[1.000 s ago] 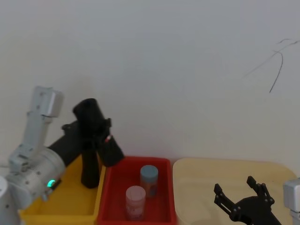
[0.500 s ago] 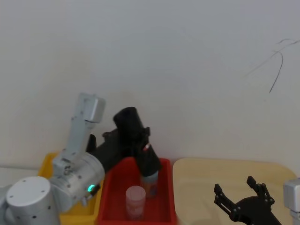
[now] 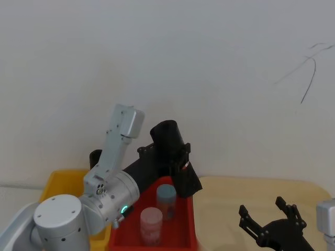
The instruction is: Pick up the garbage bag with the one hand and transfer it to the other hand.
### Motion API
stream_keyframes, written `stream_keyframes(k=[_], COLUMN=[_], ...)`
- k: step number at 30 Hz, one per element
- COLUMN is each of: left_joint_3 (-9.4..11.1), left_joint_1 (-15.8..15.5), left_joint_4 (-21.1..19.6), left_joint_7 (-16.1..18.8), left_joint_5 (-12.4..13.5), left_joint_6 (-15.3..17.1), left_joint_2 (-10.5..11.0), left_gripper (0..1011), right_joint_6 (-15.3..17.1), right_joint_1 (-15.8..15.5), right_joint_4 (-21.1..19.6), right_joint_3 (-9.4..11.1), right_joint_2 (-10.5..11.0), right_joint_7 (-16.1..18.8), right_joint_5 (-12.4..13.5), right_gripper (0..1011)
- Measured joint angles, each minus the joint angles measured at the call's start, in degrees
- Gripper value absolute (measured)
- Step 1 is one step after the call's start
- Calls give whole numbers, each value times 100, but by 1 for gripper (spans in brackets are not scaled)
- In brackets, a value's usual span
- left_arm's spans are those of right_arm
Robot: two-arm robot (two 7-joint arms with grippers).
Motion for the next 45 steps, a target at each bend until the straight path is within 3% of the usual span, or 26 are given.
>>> stream_keyframes(k=[7,16,25,36,45], left_joint_3=[79,133,158,171,176], left_joint_1=[-57,-98,-117,-125,-130], left_joint_4=[68,121,144,155,161], left_joint_7=[-22,-36,-43,-48,-48], left_joint_5=[37,61,75,82,84], left_joint_6=[-47,-80,-95,-102,-107], left_joint_2=[-51,-87,-105,-113,-117], left_gripper=[454,454,454,454,454], right_joint_6=[43,324,755,1352,1632], right_joint_1=[38,283,748,1652,2127], right_joint_4=[4,74,263,741,998], right_joint_3=[-9,-110,-335,-808,-1070], right_joint_2=[16,120,228,282,267], right_joint_7=[64,458,1021,1736,1983], right_joint_5=[6,90,208,258,232], right_gripper=[999,1000,1000,1000,999])
